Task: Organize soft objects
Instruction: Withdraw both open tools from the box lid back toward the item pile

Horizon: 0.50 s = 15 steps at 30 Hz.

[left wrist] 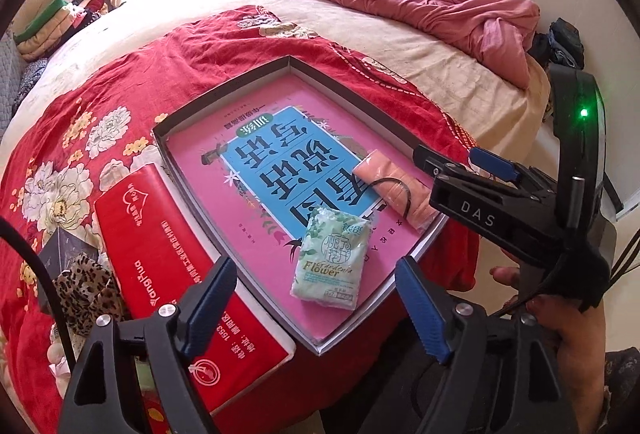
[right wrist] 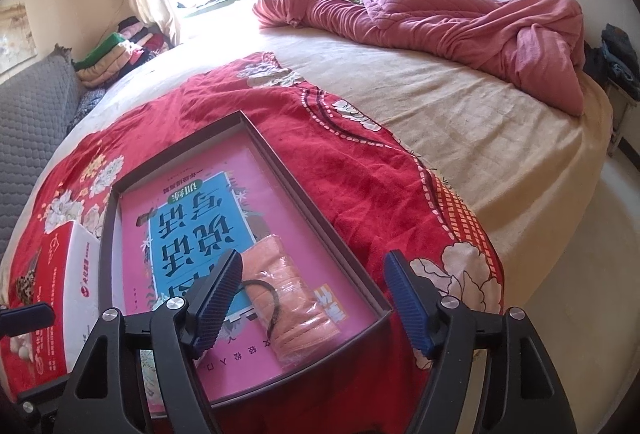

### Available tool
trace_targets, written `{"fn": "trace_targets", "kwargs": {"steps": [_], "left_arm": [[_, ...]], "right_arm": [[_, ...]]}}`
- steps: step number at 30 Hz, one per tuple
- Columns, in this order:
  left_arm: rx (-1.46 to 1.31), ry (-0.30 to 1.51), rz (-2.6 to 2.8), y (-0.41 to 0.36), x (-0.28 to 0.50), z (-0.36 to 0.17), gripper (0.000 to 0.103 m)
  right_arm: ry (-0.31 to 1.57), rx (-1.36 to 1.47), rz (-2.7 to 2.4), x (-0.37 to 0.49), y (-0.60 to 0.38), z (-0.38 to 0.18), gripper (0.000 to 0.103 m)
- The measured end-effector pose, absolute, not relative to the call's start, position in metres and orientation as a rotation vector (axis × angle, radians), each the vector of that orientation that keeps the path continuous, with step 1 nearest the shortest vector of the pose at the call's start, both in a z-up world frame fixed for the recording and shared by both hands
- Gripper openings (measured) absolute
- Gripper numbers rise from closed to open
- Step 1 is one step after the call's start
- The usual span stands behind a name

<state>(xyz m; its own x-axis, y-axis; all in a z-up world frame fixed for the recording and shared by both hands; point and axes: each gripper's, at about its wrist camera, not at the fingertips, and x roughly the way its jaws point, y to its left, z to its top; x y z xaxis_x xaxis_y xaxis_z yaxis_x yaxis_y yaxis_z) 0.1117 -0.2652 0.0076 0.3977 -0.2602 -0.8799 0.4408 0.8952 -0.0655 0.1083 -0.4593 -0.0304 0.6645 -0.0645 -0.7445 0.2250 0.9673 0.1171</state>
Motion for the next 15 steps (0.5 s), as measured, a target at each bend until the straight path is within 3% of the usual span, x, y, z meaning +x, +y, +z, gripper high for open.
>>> {"fn": "trace_targets", "kwargs": {"steps": [15], "left_arm": [[0.074, 1.055, -0.399, -0.218, 0.098, 0.022, 0.082]], "right_arm": [[0.748, 0.131, -0.153, 0.088, -0.423, 0.016, 0.077]]}}
